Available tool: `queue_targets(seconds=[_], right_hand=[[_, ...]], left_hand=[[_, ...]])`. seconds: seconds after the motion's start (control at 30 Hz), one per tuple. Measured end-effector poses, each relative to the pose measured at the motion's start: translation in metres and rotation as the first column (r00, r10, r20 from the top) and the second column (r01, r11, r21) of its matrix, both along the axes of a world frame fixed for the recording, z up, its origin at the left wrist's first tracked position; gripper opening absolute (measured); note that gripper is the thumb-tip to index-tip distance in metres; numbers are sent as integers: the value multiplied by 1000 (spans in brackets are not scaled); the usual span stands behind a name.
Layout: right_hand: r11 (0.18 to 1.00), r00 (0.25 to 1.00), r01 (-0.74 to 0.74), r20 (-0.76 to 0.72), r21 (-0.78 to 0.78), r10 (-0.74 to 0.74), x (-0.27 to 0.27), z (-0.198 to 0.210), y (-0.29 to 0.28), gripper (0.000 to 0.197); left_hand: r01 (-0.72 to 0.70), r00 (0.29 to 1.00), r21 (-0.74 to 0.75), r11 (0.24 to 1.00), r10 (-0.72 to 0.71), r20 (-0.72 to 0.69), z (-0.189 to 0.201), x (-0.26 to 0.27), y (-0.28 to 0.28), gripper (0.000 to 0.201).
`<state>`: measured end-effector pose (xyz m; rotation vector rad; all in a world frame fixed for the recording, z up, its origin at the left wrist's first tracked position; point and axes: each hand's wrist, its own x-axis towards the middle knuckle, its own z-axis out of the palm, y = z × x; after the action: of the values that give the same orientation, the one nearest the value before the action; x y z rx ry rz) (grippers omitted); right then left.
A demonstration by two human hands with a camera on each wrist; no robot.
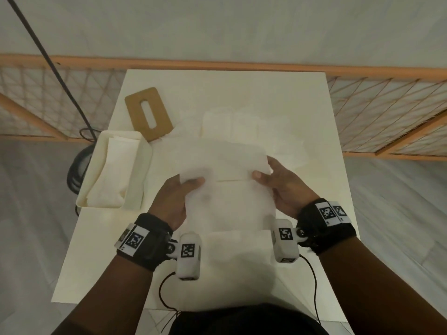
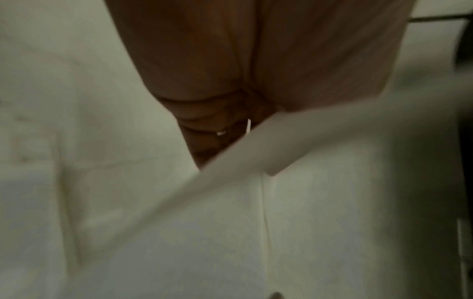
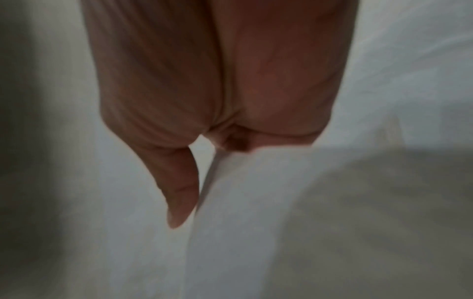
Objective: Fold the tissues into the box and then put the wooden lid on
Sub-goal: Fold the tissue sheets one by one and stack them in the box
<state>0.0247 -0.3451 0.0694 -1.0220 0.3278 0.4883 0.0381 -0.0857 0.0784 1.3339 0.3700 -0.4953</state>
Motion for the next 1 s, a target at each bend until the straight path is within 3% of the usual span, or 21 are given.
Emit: queue_targets(seconds=[0.07, 0.13, 0.2, 0.3, 0.4, 0.53, 0.6, 0.73, 0.9, 1.0], right_hand=[[995, 999, 39, 34, -87, -37, -2, 5, -7, 72], [981, 995, -20, 93, -192, 39, -5, 11, -11, 86], [947, 981, -54, 159, -317, 109, -7, 16, -14, 98], [839, 947, -39, 248, -543, 204, -8, 25, -19, 98], [641, 903, -71, 224, -765, 367, -8, 29, -24, 58], [422, 906, -57, 131, -905, 403, -9, 22, -31, 11], [438, 924, -26, 146, -899, 354, -14, 19, -36, 10], [606, 953, -82, 115, -791, 279, -29, 8, -44, 22], [643, 987, -67, 45, -763, 156, -49, -24, -47, 9], [588, 980, -141, -26, -797, 199, -59, -49, -44, 12]], left_hand=[[74, 993, 171, 982, -89, 82, -5, 2, 4, 51], [72, 990, 218, 973, -96, 105, -7, 4, 8, 82], [49, 980, 233, 971, -92, 179, -7, 5, 11, 92], [117, 934, 308, 944, -210, 290, -2, 5, 12, 76], [152, 871, 514, 844, -360, 335, 2, 6, 9, 28], [55, 831, 624, 780, -382, 404, 4, 5, 1, 13], [56, 830, 623, 780, -384, 405, 4, 3, -2, 12], [185, 864, 554, 812, -403, 302, 0, -4, -4, 6], [265, 890, 558, 787, -422, 173, -28, -19, -6, 16], [333, 874, 628, 703, -481, 75, -52, -32, -8, 25]])
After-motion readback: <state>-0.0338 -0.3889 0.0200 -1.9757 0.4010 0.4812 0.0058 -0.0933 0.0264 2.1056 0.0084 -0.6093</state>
